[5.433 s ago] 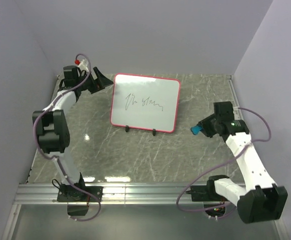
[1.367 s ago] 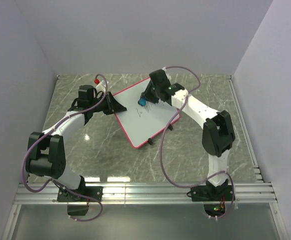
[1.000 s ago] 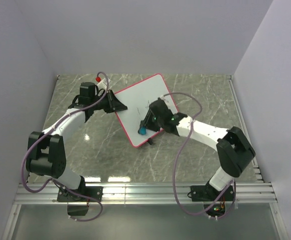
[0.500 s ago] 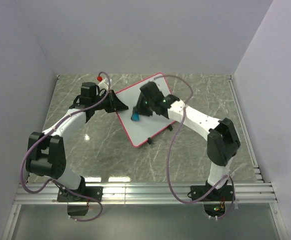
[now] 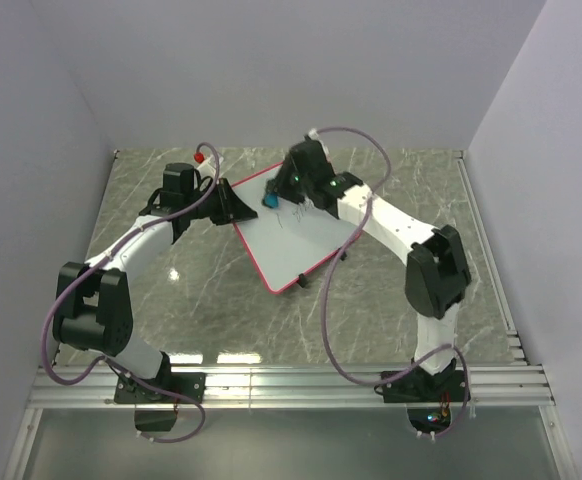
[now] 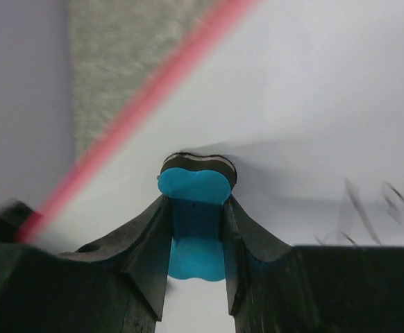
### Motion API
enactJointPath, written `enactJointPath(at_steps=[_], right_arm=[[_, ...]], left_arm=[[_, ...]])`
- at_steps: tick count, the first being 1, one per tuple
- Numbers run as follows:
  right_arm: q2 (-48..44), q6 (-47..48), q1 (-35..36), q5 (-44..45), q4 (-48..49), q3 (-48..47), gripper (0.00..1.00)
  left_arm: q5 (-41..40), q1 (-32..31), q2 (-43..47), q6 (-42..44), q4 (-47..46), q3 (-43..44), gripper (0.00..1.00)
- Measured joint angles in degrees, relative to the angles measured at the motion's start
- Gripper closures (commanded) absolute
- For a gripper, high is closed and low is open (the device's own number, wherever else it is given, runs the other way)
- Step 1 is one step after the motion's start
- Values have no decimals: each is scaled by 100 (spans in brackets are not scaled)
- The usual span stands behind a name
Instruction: Erase the whiteboard
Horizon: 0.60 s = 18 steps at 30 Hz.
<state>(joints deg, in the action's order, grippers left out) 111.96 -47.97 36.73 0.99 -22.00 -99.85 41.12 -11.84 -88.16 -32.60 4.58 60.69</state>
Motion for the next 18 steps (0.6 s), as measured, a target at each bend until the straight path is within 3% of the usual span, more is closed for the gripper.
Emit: enactJointPath(at_steps=[4,8,13,18], right_arm=[[-953,-127,22,11,573,1963,100],[-1377,-146,68,11,625,2800,100],[-1561,-136,85,22,723,3182,100],[-1292,-35,7,44,131,2586,100]], left_arm=[[22,-2,-33,17,-17,9,100],[87,0,-138,63,-24,105,100],[138,0,-186,151,-61,133,100],[144,-2,-216,219,2,212,100]])
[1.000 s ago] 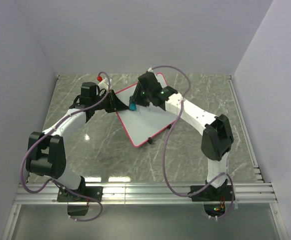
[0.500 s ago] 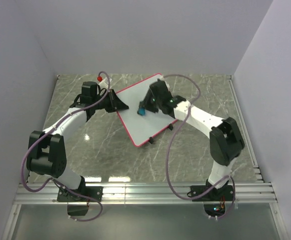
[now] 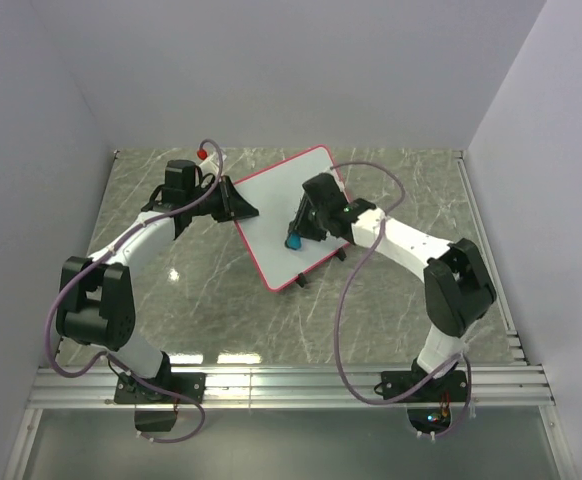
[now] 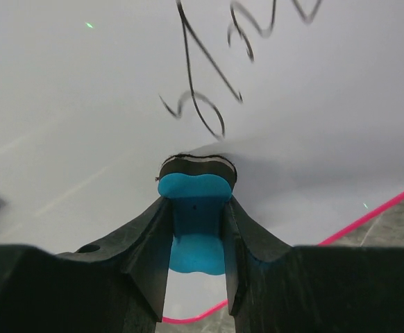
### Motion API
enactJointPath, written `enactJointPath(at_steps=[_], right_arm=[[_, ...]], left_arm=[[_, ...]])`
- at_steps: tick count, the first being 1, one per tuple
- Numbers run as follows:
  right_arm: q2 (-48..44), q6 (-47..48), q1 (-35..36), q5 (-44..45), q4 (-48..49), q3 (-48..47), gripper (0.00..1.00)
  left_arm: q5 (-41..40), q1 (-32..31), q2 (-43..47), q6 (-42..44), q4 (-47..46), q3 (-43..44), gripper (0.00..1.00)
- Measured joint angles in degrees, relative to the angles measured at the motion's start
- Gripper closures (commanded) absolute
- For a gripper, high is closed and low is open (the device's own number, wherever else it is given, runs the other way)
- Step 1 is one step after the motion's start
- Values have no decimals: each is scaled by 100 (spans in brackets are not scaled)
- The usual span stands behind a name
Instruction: Erase the whiteboard
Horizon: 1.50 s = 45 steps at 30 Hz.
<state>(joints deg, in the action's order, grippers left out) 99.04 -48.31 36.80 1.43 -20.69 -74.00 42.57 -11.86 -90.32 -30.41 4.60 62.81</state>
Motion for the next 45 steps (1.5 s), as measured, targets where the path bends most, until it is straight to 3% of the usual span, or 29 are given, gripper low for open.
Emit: enactJointPath(at_steps=[11,16,23,28,34,45], right_arm=[[1694,-46,-916,-68,-509,-3128,100],[1604,-186,-1069,-83,-282,-2680,100],[487,-435,-990,-31,374,-411,100],[-31,-487,-531,76,439,332,100],[35,-472,-437,31,140,90,100],[1353,-479,-1408,-195,-232,-2166,100]], left_arm=[[2,-39,7,-26,-4,0,100],[-28,-39,7,-72,87,33,100],[-42,-46,7,-70,192,85,100],[-37,-46,7,-13,210,98,100],[-24,-50,-2,74,236,136,100],[-17,-87,-28,107,258,188,100]])
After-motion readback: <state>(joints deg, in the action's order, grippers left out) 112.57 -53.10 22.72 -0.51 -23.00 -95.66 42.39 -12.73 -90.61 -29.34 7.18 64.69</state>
